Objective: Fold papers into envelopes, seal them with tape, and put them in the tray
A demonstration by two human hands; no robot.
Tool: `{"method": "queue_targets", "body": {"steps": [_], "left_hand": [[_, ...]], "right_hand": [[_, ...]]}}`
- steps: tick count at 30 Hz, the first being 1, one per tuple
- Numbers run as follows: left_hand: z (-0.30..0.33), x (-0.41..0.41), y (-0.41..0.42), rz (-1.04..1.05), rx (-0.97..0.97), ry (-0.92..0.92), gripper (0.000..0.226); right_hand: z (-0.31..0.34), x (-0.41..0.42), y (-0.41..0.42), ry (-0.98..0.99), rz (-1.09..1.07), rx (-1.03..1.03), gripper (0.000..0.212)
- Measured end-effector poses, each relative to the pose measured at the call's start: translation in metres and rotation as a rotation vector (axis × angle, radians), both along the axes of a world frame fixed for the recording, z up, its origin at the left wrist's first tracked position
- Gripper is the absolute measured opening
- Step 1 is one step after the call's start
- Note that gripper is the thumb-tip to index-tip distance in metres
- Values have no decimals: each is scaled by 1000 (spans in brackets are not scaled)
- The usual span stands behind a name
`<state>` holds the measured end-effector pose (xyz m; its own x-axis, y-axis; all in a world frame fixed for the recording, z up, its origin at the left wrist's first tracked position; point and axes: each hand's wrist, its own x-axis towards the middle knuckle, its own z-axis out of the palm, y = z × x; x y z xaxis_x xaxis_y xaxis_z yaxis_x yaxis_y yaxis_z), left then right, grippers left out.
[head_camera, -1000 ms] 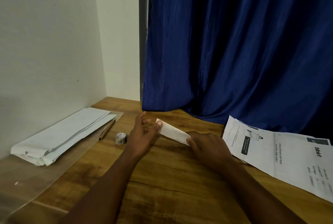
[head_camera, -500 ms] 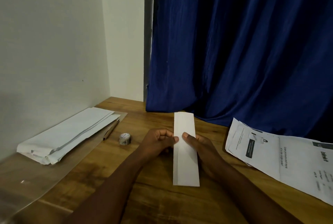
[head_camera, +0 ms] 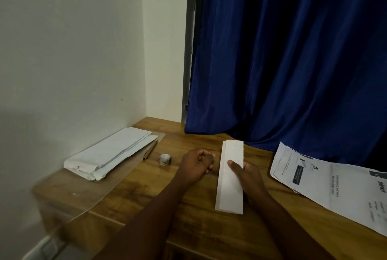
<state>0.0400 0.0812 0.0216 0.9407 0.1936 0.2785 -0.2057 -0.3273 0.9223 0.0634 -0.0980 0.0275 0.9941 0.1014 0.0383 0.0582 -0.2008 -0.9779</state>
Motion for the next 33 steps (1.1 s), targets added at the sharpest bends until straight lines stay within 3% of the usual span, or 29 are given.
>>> {"method": "queue_targets", "body": {"steps": [10,15,17,20,24,30,33], "left_hand": [[26,-62,20,31,158,-200,12],[65,-77,113,282,344,-323,8],[70,-79,161,386,533,-181,9],[59,-79,226,510,792,233,46],[39,-80,266,576,882,526,89],[37,-78,275,518,862,567,84],[37,-77,280,501,855,566,64]], "right_hand": [[-6,-53,-26,22,15,-79,43],[-5,-64,-35,55,50,-54,43],[-5,-64,-35,49,45,-69,44],[-6,-61,-32,43,22,-79,45],[-7,-59,-31,32,1,-82,42],[-9,-57,-31,30,-9,-96,42],[-9,-56,-31,38,-7,-99,43]]}}
